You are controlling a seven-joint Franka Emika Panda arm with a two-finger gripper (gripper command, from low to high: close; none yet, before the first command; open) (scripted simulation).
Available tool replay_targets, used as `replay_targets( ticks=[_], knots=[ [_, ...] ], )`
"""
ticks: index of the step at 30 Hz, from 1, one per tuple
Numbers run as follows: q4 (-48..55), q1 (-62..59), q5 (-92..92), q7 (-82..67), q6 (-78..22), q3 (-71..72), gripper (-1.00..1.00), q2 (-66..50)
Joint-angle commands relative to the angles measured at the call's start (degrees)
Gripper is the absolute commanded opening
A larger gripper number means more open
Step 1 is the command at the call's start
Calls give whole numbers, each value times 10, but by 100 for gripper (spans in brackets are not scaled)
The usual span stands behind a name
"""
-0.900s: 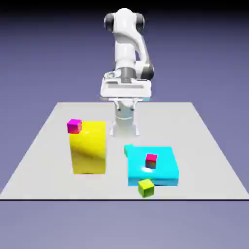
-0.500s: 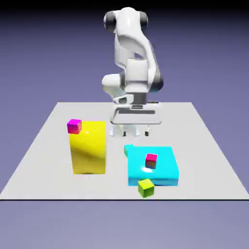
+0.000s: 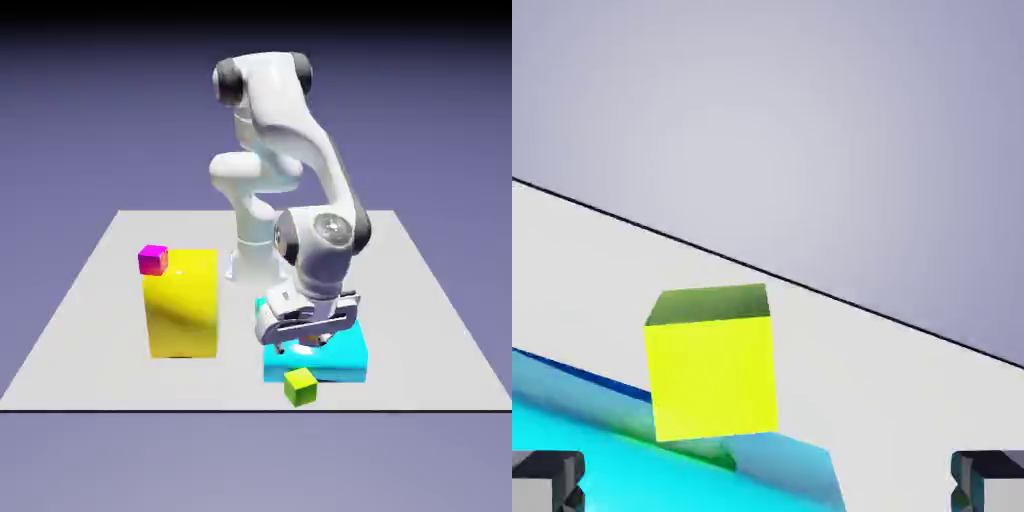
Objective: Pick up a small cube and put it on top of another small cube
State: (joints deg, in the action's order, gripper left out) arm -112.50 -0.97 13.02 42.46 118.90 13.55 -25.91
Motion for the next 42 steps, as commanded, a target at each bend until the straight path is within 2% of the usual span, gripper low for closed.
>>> replay_targets(
  ticks=[1,4,6,10,11,16,35,37,42],
  knots=[
    [17,-1,5,0,-20,5,0,-21],
    [69,-2,18,0,-78,19,0,-83],
    [72,-2,19,0,-82,20,0,-87],
    [32,-2,41,14,2,5,0,-132],
    [32,-2,41,14,2,5,-100,-132],
    [67,-8,12,8,-89,8,-100,-73],
    [-64,-165,-208,239,-312,-357,-100,321],
    [-65,-166,-209,241,-313,-359,-100,324],
    [-169,-162,-213,236,-214,-353,-100,329]
  ],
)
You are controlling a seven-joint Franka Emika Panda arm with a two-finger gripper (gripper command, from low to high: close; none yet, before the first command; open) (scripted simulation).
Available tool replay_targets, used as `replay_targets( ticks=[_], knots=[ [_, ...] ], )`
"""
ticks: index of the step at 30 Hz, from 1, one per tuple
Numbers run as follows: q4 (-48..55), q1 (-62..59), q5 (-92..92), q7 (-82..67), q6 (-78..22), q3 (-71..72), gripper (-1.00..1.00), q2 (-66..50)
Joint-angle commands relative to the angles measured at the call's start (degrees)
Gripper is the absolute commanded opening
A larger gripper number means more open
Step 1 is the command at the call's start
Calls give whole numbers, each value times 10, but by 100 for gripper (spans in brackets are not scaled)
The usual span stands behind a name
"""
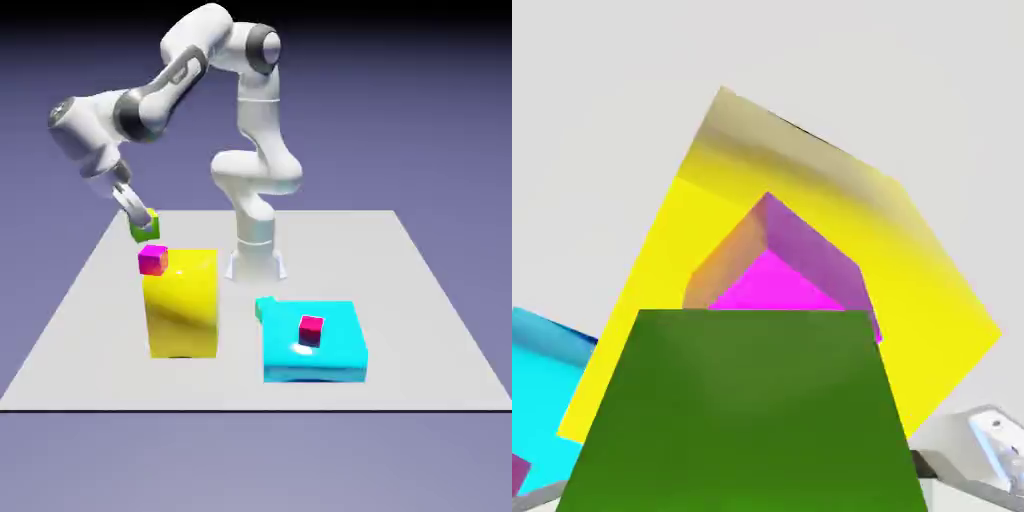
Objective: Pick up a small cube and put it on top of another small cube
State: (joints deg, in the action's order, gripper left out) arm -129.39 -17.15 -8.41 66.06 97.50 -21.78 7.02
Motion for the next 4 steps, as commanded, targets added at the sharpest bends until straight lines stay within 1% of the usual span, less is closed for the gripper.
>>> replay_targets(
  ticks=[1,2,4],
  knots=[
    [0,0,1,0,0,0,100,0],
    [0,0,1,0,0,0,100,0],
    [41,-2,3,2,-40,-2,100,-2]
  ],
)
